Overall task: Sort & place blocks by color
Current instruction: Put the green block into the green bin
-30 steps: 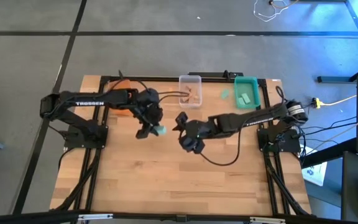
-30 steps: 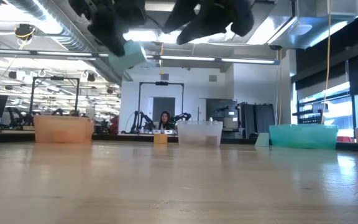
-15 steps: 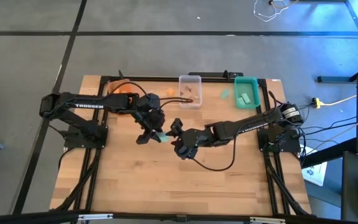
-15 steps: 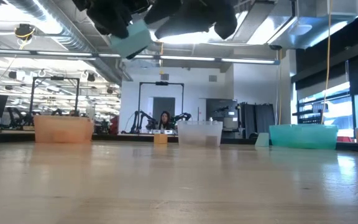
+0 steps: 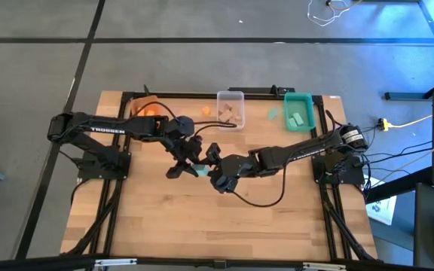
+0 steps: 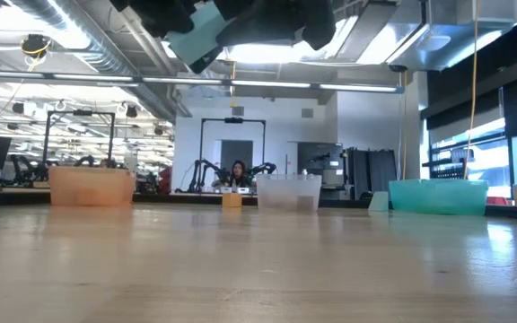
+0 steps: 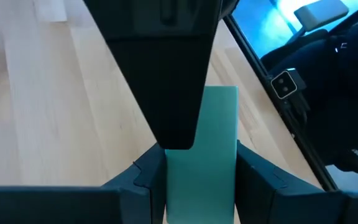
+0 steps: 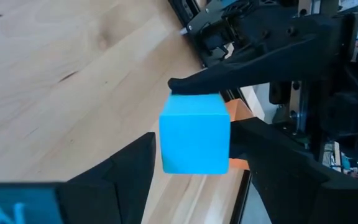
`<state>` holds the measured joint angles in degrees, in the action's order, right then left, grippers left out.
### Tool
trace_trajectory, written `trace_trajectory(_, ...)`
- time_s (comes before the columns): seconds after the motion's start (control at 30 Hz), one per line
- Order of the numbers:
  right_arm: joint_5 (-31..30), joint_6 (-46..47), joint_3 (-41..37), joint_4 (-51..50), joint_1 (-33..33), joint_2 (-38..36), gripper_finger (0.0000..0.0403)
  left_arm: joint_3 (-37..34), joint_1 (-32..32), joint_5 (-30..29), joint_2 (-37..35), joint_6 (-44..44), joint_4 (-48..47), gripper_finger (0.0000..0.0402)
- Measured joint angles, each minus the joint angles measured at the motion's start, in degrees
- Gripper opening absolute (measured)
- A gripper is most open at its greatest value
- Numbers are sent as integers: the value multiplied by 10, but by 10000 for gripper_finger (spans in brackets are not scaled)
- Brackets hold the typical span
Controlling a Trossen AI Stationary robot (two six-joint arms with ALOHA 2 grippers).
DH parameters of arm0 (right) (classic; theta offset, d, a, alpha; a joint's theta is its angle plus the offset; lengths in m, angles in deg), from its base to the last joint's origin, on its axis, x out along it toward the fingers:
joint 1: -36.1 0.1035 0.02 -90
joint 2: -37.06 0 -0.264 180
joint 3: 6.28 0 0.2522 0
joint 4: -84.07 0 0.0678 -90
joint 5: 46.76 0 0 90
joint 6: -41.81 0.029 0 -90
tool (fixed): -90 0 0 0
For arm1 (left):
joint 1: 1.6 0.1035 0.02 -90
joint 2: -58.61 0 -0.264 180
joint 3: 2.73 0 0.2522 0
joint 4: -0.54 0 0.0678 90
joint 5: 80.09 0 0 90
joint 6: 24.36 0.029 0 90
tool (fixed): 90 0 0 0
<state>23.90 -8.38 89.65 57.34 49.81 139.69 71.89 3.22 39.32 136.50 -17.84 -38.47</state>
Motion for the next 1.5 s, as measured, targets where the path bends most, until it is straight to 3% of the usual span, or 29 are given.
trace_trajectory(0.27, 44, 3, 0, 2, 0, 0, 248, 0, 0, -1, 0, 0, 26, 127)
trace_trajectory(0.43, 41, 3, 0, 5, 0, 0, 240, 0, 0, 2, 0, 0, 27, 127)
trace_trajectory(0.8, 38, -1, 0, 11, 0, -1, 134, 0, 0, 7, 0, 0, 30, 127)
trace_trajectory(1.07, 38, 0, 0, 11, 0, -1, 134, 0, 0, -5, 0, 0, 30, 128)
trace_trajectory(1.27, 35, 19, 0, 6, -1, -1, 134, 0, 0, -33, 0, 1, 35, 180)
trace_trajectory(1.5, 37, 64, 0, -20, 0, -1, 134, 0, 6, -40, 0, 30, 41, 189)
